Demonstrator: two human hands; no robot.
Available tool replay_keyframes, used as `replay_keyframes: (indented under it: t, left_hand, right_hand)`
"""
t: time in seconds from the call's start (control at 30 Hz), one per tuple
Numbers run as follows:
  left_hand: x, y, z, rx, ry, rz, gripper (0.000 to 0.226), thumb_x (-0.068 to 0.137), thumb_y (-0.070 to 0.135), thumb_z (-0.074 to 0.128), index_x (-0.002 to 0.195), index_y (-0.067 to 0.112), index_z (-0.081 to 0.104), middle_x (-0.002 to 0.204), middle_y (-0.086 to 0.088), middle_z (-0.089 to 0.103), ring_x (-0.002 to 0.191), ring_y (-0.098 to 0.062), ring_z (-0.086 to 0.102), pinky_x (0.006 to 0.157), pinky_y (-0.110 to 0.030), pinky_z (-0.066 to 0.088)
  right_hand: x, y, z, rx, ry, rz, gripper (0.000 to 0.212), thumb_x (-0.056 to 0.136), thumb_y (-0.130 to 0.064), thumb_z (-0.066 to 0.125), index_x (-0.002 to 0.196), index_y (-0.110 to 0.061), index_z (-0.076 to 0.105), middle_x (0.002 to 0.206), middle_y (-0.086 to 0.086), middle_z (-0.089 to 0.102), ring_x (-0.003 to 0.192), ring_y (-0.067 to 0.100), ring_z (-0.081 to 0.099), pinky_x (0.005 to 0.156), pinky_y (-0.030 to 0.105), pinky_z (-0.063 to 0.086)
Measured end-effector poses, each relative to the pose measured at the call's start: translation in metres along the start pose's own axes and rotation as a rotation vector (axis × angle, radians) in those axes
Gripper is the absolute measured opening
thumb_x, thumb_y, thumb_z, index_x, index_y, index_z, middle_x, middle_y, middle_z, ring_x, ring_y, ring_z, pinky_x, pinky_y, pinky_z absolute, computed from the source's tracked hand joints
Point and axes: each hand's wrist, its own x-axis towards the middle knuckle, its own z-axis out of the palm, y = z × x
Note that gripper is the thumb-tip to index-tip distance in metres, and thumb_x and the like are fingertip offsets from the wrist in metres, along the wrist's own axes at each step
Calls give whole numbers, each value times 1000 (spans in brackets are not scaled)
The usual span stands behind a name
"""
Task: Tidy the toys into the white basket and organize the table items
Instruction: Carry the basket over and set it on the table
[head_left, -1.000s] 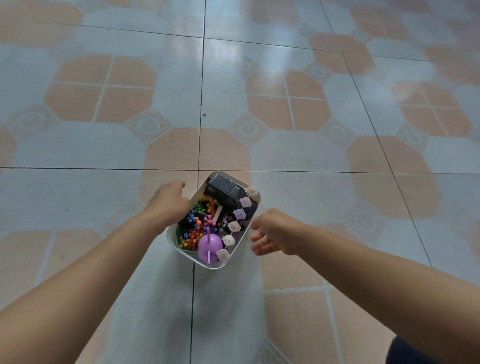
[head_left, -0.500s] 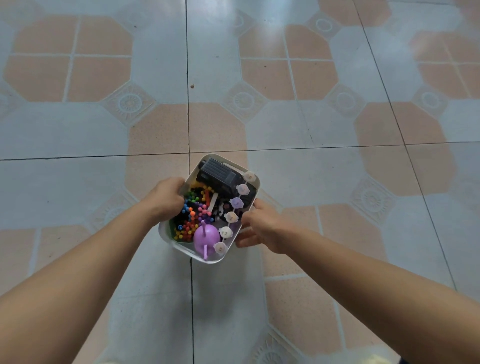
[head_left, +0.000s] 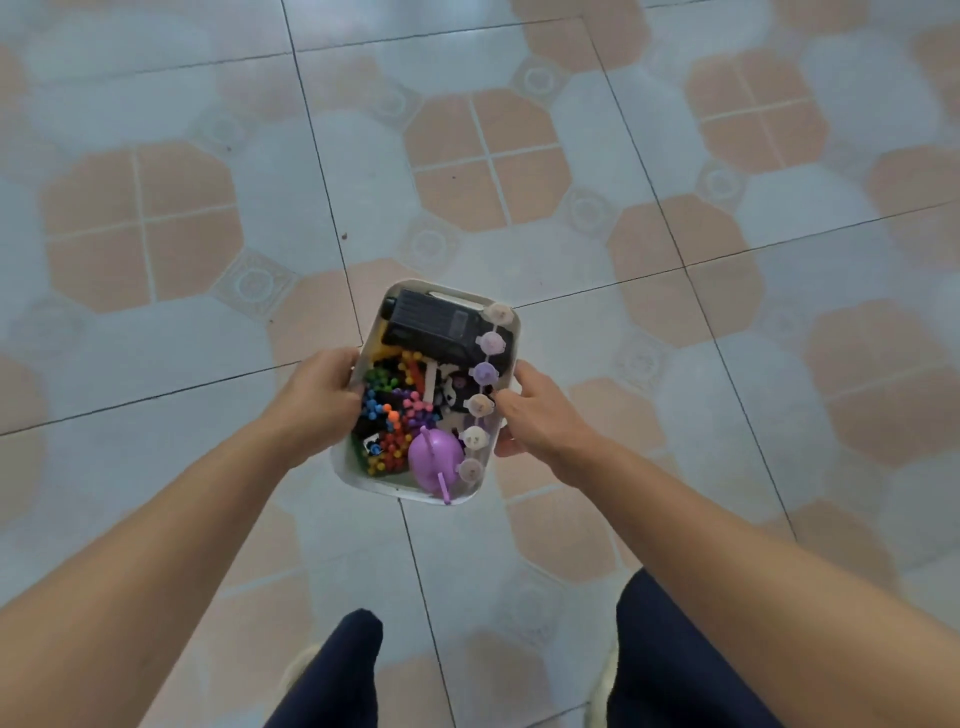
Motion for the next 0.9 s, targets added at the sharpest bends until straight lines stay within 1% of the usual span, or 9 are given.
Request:
replay_keyframes:
  t: [0.07,0.3,0.37,0.5,0.57,0.67,0.73,0.8,0.9]
  left_hand:
    - [-30,36,-24,36,-27,44,16,92,6,46,85,12,59,90,-12,67,90,-28,63,72,-43,55]
    - [-138,163,-87,194,-128,236,17,88,3,40,85,11,55,98,-13,62,95,-29,58,73,-35,48]
    - [-174,195,-98,215,-154,268,16,88,4,41,90,7,56,99,-12,62,96,-28,57,74,-35,49]
    - [-243,243,-110,252,-191,346,11,87,2,41,82,1,51,85,-11,58,83,-26,54,60,-29,41]
    - [-283,262,-107,249,-224,373,13,87,2,42,78,4,50,82,-10,57,80,-24,54,59,-30,42]
    - [-348,283,-94,245,-252,390,29,87,-2,42,63,14,36,66,-2,40,67,-18,41,54,-27,34]
    - [-395,288,-79,244,-288,396,32,87,-2,43,61,16,34,66,-2,40,70,-21,46,64,-34,45]
    - [-444,288,-61,228,-333,397,30,86,-2,44,62,14,37,70,-7,49,81,-29,57,77,-46,55]
    - [-523,281,-14,229,-414,406,32,87,-5,46,61,12,38,65,-7,49,78,-29,59,75,-47,56]
  right_hand:
    - [-45,-24,-11,22,58,-9,37,90,-6,35,120,-22,49,109,12,66,74,17,62,66,38,53]
    - [-196,-96,-57,27,294,-74,35,90,-12,36,121,-20,50,111,9,65,91,31,66,71,46,57]
    - [-245,-111,-72,26,369,-86,33,92,-15,37,121,-20,52,110,7,64,90,28,65,71,45,58]
    - [-334,-123,-96,25,445,-115,31,94,-18,37,120,-20,53,106,8,65,79,24,64,64,38,55]
    - [-380,-119,-103,22,484,-115,28,94,-17,37,117,-19,53,104,11,66,79,29,65,61,38,54]
    - [-442,-102,-112,6,527,-104,27,94,-15,36,115,-16,53,105,14,64,85,34,65,58,38,55]
    - [-490,-81,-117,-4,544,-87,29,95,-16,35,118,-11,52,106,14,62,82,36,67,57,42,58]
    - [-539,-55,-119,-27,571,-74,27,94,-18,35,113,-9,52,102,14,64,74,35,69,57,48,58]
    - [-623,4,-119,-73,639,-41,22,94,-18,37,102,-9,55,92,11,67,69,28,69,63,47,59]
